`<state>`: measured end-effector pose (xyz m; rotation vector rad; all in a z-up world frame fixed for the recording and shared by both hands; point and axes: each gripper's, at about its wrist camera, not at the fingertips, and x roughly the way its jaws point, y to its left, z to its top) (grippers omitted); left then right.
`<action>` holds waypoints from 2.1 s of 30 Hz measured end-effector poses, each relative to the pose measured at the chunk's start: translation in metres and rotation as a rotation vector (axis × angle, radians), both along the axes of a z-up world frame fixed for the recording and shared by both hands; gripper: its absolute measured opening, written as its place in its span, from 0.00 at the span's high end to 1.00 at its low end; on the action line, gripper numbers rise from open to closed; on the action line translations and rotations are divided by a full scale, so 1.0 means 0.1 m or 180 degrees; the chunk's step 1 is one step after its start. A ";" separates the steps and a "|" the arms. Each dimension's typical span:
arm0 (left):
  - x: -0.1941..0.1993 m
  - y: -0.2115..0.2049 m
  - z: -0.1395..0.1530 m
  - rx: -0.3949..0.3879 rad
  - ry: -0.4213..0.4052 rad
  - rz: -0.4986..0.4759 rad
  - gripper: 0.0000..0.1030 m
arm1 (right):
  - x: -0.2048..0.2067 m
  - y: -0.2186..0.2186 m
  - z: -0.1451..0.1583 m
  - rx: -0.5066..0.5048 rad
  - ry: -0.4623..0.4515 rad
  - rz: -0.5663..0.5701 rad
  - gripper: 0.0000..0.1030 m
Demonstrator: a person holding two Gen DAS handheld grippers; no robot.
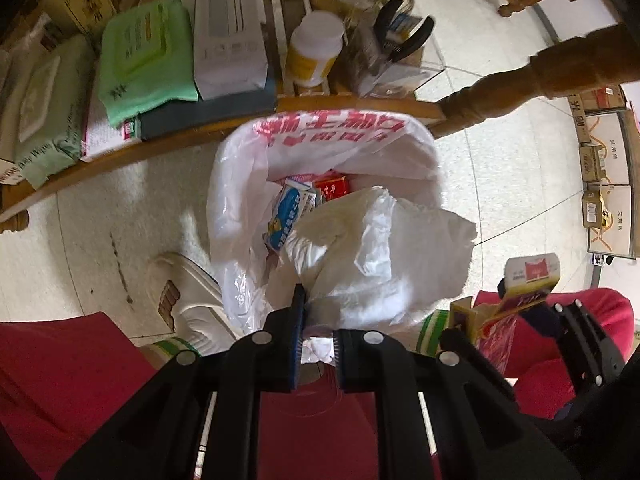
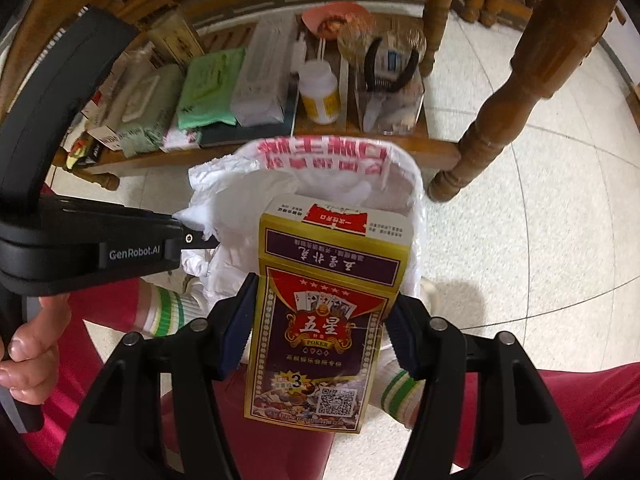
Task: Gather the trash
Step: 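Carry the card box and tissue with both tools over the white bag bin, then open both tools to drop the card box and tissue into the bag, then move both tools back over the table toward the snack wrapper and plastic tray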
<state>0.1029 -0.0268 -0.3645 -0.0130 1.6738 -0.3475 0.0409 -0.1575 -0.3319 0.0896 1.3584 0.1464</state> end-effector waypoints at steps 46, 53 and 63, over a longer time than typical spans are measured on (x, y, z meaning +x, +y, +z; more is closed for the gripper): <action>0.15 0.00 -0.37 0.0524 0.0263 -0.0132 0.34 | 0.15 0.02 -0.48 0.0071 0.0291 0.0127 0.24; -0.29 0.23 0.52 0.0569 -0.0120 -0.0406 0.24 | -0.24 -0.14 0.60 0.0047 -0.0286 0.0304 0.16; -0.08 0.58 2.74 0.0337 -0.1197 -0.0826 0.11 | -0.15 -0.45 2.68 0.0274 -0.1420 0.0380 0.07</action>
